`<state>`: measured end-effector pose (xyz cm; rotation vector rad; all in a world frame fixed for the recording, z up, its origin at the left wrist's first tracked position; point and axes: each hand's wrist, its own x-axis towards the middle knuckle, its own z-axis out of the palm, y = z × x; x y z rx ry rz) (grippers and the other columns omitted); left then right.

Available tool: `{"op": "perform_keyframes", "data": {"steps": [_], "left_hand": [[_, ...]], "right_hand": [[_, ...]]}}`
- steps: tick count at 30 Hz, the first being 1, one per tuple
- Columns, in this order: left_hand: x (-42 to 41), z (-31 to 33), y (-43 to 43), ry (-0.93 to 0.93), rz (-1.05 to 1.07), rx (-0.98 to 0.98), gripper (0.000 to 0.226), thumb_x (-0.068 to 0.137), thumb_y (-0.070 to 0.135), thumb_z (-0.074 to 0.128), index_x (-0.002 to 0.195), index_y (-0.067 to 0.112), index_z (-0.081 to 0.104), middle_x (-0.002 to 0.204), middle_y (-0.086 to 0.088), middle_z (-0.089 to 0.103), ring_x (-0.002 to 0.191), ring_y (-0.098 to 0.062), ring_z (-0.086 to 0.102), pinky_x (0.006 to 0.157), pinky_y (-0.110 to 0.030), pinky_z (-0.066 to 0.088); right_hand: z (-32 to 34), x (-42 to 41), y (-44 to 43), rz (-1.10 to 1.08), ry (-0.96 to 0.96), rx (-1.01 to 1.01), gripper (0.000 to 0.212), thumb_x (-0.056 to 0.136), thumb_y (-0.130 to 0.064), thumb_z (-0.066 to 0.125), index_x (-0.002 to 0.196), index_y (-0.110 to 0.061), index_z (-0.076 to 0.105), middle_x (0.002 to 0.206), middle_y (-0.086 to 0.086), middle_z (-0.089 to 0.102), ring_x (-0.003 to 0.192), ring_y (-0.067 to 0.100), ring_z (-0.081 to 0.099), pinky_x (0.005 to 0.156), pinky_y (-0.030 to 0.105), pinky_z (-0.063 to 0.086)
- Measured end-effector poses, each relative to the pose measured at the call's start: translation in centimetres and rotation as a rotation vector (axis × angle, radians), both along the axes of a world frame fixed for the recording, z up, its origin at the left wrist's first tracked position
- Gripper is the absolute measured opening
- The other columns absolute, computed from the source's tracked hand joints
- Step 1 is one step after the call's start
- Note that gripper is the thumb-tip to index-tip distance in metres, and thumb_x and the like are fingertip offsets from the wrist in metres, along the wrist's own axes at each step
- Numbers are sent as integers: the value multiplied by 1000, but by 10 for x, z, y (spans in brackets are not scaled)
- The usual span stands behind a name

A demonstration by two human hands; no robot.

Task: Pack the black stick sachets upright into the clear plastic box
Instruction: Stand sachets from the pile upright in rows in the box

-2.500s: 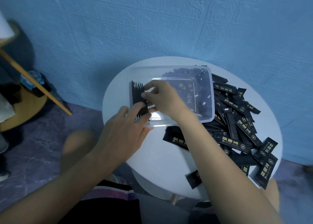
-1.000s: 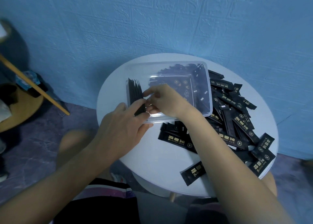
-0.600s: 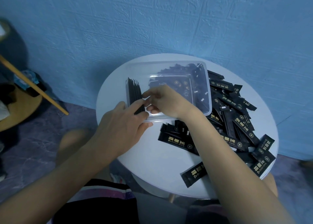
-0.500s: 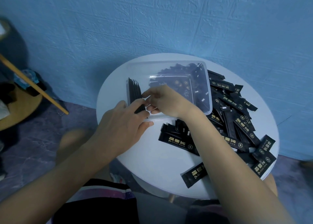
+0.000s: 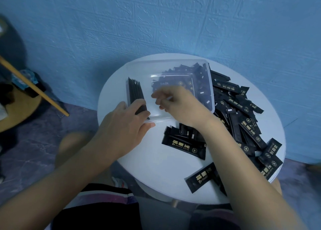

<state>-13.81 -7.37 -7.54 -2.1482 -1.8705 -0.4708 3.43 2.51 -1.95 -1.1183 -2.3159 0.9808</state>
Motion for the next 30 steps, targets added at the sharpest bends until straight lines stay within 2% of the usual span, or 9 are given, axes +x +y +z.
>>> {"op": "perform_keyframes", "data": {"steps": [3,6,9,12,15,18,24,28,30], "left_hand": [[-3,0,1,-13,8,2,47,97,52,42,111,20,72,133,-1,58,79,-16,35,59,-35,52],[-3,0,1,-19,8,1,46,97,51,41,112,20,72,134,-1,57,80,-16,35,60,-34,52],[-2,0,-1,-32,11,-16,49,97,52,41,115,19,72,136,0,56,80,-18,43,62,-36,55],[-2,1,-2,-34,19,-35,48,97,51,43,118,19,71,139,1,54,85,-25,53,65,-39,57],[-3,1,-1,-35,32,-46,43,97,49,49,119,19,71,139,0,54,87,-26,54,66,-39,56],[-3,-1,0,-29,32,-43,40,97,46,54,119,18,72,138,-1,56,86,-27,56,67,-41,57],[-2,1,0,-39,29,-45,44,97,49,48,119,19,71,138,1,54,86,-24,53,66,-39,56],[-2,1,0,-37,33,-43,42,97,48,50,120,19,71,138,1,55,87,-25,55,67,-38,56],[-2,1,0,-40,36,-42,40,97,47,53,120,19,71,138,0,55,87,-25,55,68,-39,55]], "right_hand": [[12,25,-17,-24,57,92,19,95,-22,57,105,-27,73,89,-22,69,79,-4,62,79,22,49],[17,53,-38,-14,-31,119,12,95,-20,65,100,-27,74,85,-17,70,70,-5,59,66,10,40],[11,83,-52,-50,-240,218,12,92,-23,69,100,-31,73,92,-16,70,82,1,62,77,19,46],[5,111,-56,-135,-385,268,22,91,-30,71,112,-36,67,104,-19,63,92,6,60,81,27,44],[-3,124,-52,-135,-491,239,39,91,-32,71,127,-37,60,116,-21,55,89,8,55,76,25,37],[-12,120,-48,-108,-517,246,45,92,-27,70,134,-34,56,122,-16,52,85,8,49,76,24,34],[-11,107,-41,-63,-459,253,32,89,-22,71,114,-35,56,110,-17,50,80,7,49,71,24,31],[-12,104,-40,-36,-431,280,30,88,-21,73,103,-36,52,101,-18,54,76,-6,47,68,25,31],[-12,104,-39,-34,-403,293,28,87,-20,73,99,-35,51,91,-18,55,78,-9,47,65,17,33]]}}
